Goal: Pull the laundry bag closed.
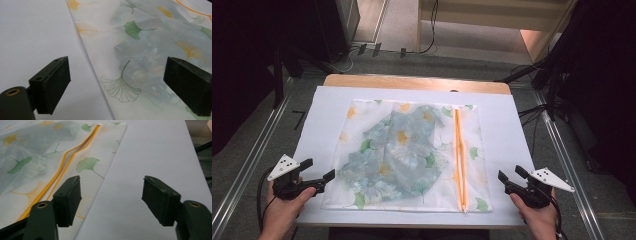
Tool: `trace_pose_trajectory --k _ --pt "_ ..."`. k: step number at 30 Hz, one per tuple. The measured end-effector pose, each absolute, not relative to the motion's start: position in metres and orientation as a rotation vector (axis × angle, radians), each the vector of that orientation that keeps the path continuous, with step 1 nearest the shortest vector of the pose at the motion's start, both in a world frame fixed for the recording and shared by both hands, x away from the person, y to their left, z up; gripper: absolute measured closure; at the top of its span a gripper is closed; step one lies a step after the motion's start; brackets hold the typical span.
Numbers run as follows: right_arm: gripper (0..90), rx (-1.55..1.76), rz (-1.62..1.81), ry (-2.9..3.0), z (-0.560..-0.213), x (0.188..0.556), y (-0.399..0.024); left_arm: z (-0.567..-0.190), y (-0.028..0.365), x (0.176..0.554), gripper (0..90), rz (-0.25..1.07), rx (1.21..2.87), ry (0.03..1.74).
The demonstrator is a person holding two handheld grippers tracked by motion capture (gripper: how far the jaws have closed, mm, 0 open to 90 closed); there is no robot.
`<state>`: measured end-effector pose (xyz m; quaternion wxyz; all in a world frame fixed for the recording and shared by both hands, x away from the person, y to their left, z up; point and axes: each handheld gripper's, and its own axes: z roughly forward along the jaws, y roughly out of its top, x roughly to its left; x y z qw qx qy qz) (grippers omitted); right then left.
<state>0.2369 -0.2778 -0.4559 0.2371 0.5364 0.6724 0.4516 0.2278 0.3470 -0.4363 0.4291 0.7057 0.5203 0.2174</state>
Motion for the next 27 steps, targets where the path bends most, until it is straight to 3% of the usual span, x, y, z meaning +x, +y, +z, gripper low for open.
trace_pose_trajectory --k 1,3,4,5,6,8,11,12,14,16,27 --pt "38.4 1.465 1.247 1.847 -0.456 0.238 -0.277 -0.437 0.346 0.228 16.1 0.541 1.764 1.299" --pt "40.4 1.469 1.256 1.855 -0.456 0.238 -0.276 -0.437 0.344 0.228 16.6 0.536 1.765 1.299" --pt "46.3 1.482 1.254 1.859 -0.455 0.238 -0.275 -0.437 0.342 0.227 21.0 0.538 1.774 1.3" --pt "59.1 1.506 1.193 1.849 -0.452 0.237 -0.271 -0.438 0.337 0.226 37.7 0.552 1.79 1.294" --pt "59.1 1.506 1.193 1.849 -0.452 0.237 -0.271 -0.438 0.337 0.226 46.7 0.552 1.79 1.294" --pt "67.6 1.481 1.22 1.868 -0.448 0.235 -0.269 -0.438 0.332 0.226 50.2 0.526 1.781 1.274" --pt "77.5 1.439 1.244 1.89 -0.445 0.23 -0.263 -0.438 0.322 0.227 63.6 0.488 1.778 1.244" --pt "81.7 1.424 1.287 1.92 -0.445 0.23 -0.26 -0.438 0.314 0.23 73.8 0.445 1.793 1.222" --pt "85.6 1.417 1.285 1.933 -0.445 0.23 -0.258 -0.439 0.308 0.232 78.4 0.404 1.804 1.21" --pt "90.0 1.384 1.3 1.991 -0.45 0.228 -0.25 -0.441 0.295 0.236 88.5 0.348 1.835 1.187" --pt "90.0 1.258 1.429 2.2 -0.456 0.214 -0.224 -0.447 0.197 0.236 90.0 0.124 2.019 0.958"
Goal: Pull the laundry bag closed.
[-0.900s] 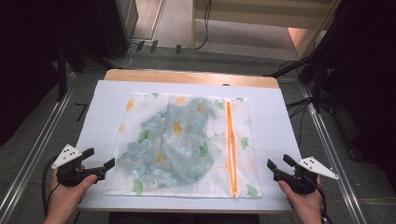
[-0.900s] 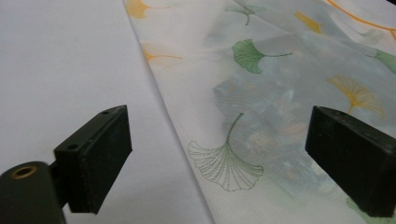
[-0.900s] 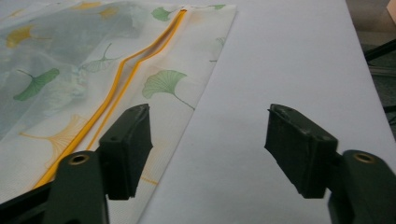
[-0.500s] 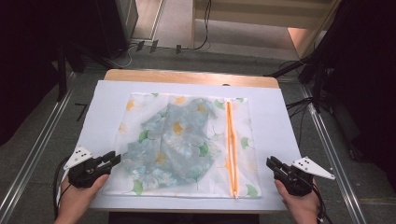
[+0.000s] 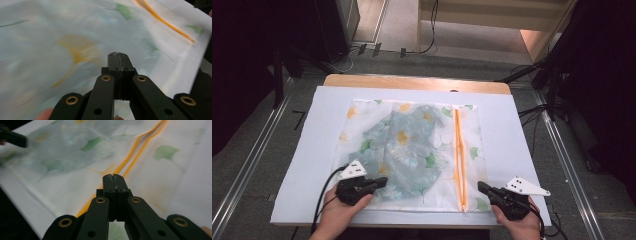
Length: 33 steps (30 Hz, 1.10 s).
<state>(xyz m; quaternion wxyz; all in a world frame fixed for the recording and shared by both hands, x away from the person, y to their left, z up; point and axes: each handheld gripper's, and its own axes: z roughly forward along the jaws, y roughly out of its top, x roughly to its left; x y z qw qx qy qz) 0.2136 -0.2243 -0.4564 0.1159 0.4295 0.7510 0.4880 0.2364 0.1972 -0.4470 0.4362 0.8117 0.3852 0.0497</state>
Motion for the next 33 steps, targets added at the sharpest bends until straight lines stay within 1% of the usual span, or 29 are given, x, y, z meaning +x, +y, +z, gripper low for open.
trace_pose_trajectory --k 1,2,4,5,7,9,12,14,15,17,20,21,22,23,24,25,27,28,31,33 --pt "90.0 1.257 1.419 2.235 -0.458 0.212 -0.221 -0.448 0.188 0.236 90.0 0.108 2.029 0.942" --pt "90.0 1.237 1.36 2.31 -0.462 0.21 -0.214 -0.45 0.171 0.235 90.0 0.08 2.035 0.92" --pt "90.0 1.258 1.334 2.327 -0.465 0.207 -0.21 -0.452 0.156 0.235 90.0 0.069 2.042 0.899" --pt "90.0 1.258 1.334 2.327 -0.465 0.207 -0.21 -0.452 0.156 0.235 90.0 0.069 2.042 0.899" --pt "90.0 1.279 1.329 2.373 -0.467 0.206 -0.205 -0.455 0.134 0.236 90.0 0.057 2.054 0.866" --pt "90.0 1.279 1.331 2.384 -0.468 0.206 -0.204 -0.456 0.126 0.236 90.0 0.053 2.057 0.858" --pt "90.0 1.285 1.361 2.41 -0.472 0.203 -0.204 -0.459 0.103 0.234 90.0 0.037 2.072 0.826" --pt "88.3 1.283 1.362 2.422 -0.472 0.201 -0.205 -0.461 0.086 0.232 90.0 0.033 2.087 0.802" --pt "85.7 1.265 1.362 2.454 -0.475 0.199 -0.204 -0.464 0.071 0.231 90.0 0.011 2.093 0.781" --pt "84.3 1.248 1.358 2.494 -0.477 0.197 -0.203 -0.465 0.064 0.23 90.0 0.003 2.102 0.771" --pt "81.9 1.239 1.353 2.513 -0.478 0.197 -0.201 -0.468 0.046 0.224 90.0 0.033 2.156 0.732" --pt "76.6 1.229 1.34 2.516 -0.479 0.196 -0.2 -0.472 0.039 0.222 90.0 0.05 2.174 0.725" --pt "74.5 1.215 1.324 2.516 -0.48 0.195 -0.199 -0.472 0.039 0.222 90.0 0.05 2.174 0.725" --pt "74.5 1.215 1.324 2.516 -0.48 0.195 -0.199 -0.474 0.038 0.223 90.0 0.044 2.176 0.732" --pt "70.2 1.175 1.29 2.522 -0.48 0.193 -0.198 -0.476 0.037 0.223 90.0 0.039 2.182 0.737" --pt "70.2 1.175 1.29 2.522 -0.48 0.193 -0.198 -0.478 0.036 0.224 90.0 0.039 2.19 0.733" --pt "65.4 1.154 1.265 2.522 -0.481 0.19 -0.196 -0.481 0.037 0.224 90.0 0.03 2.183 0.738" --pt "64.7 1.135 1.242 2.523 -0.482 0.187 -0.196 -0.481 0.037 0.224 90.0 0.025 2.181 0.739" --pt "65.6 1.08 1.208 2.495 -0.484 0.183 -0.195 -0.482 0.039 0.225 90.0 0.004 2.172 0.746" --pt "70.1 1.039 1.171 2.482 -0.484 0.181 -0.192 -0.483 0.039 0.225 90.0 0.0 2.161 0.749"
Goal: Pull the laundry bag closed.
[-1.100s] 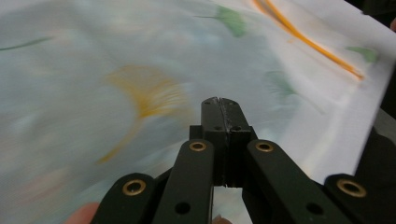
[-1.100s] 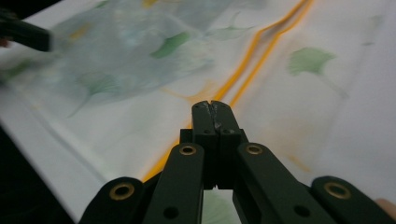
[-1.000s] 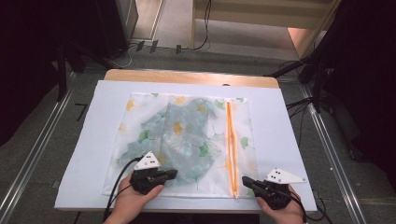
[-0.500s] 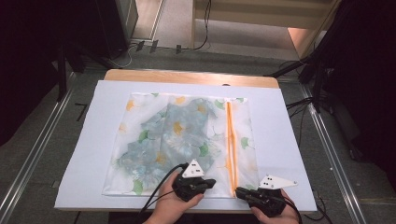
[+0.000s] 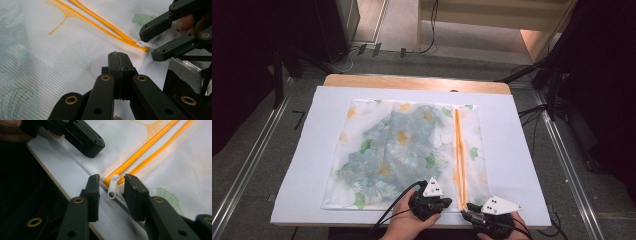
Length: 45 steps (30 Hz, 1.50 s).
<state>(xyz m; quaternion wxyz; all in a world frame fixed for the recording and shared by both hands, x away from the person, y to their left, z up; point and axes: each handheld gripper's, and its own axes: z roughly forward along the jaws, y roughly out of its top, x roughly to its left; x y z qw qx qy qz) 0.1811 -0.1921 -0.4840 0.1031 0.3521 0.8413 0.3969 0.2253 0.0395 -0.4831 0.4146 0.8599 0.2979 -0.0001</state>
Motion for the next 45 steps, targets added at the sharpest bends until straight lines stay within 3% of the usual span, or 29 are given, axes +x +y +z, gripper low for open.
trace_pose_trajectory --k 5,8,45 --pt "85.2 1.065 1.202 2.459 -0.479 0.183 -0.198 -0.484 0.04 0.225 90.0 0.002 2.159 0.746" --pt "89.3 1.117 1.272 2.436 -0.475 0.186 -0.204 -0.484 0.04 0.225 90.0 0.004 2.157 0.747" --pt "90.0 1.194 1.277 2.468 -0.48 0.204 -0.188 -0.485 0.038 0.223 90.0 -0.024 2.157 0.727"
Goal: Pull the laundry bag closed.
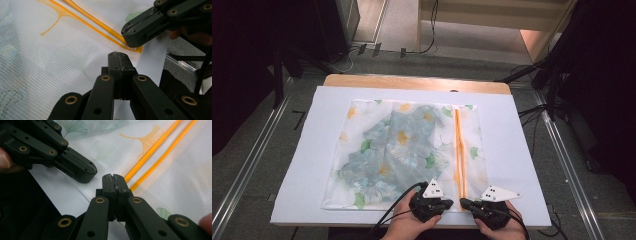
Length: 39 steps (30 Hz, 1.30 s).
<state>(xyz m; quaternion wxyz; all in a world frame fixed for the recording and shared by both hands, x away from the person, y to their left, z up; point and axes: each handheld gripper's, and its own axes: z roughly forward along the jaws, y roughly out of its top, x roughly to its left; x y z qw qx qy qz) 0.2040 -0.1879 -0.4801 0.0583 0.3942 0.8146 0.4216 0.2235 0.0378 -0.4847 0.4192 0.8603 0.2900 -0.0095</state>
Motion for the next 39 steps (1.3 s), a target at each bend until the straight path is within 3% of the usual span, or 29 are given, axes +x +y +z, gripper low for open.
trace_pose_trajectory --k 4,39 --pt "90.0 1.202 1.282 2.473 -0.478 0.204 -0.19 -0.483 0.035 0.219 90.0 -0.073 2.151 0.691" --pt "90.0 1.185 1.196 2.413 -0.469 0.221 -0.185 -0.485 0.028 0.214 90.0 -0.031 2.179 0.642"
